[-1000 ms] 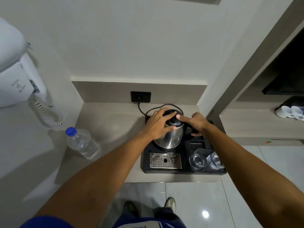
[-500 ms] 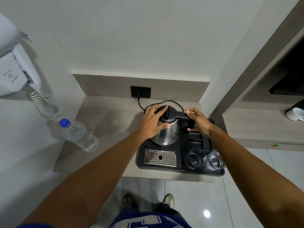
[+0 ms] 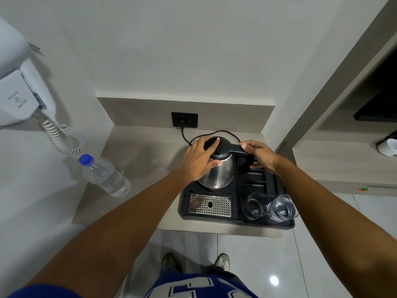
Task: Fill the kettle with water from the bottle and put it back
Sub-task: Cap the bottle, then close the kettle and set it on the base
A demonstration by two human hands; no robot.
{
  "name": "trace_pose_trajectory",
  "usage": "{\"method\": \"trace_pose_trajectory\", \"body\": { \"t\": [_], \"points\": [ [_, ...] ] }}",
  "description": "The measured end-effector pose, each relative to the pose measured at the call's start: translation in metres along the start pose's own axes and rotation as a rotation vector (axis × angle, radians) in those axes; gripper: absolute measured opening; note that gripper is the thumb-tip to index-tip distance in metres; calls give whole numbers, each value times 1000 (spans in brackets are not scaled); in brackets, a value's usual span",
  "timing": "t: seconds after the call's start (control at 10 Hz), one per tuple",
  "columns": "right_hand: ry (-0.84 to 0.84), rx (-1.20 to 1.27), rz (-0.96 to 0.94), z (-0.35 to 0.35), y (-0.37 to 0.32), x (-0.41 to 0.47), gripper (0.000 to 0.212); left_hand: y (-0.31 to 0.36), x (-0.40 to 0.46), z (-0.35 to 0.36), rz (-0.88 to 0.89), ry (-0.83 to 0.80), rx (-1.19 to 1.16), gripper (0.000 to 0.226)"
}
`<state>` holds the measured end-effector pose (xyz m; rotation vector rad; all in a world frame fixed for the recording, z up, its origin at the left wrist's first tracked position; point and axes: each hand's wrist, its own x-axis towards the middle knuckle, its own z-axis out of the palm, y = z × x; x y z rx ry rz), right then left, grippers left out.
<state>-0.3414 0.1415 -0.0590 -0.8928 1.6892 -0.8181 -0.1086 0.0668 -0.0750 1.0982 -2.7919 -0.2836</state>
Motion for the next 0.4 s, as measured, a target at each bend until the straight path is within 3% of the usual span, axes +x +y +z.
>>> {"method": "trace_pose_trajectory", "body": {
  "t": [0.2, 0.3, 0.4],
  "points": [
    [46, 9, -106, 14, 1, -11, 32, 1, -5, 9, 20, 5, 118, 76],
    [210, -422, -277, 16, 0, -14, 46, 2, 1, -2, 8, -60, 99, 78],
    [205, -645, -229, 18, 4, -14, 51, -1, -6, -3, 45, -121, 72, 81]
  ]
}}
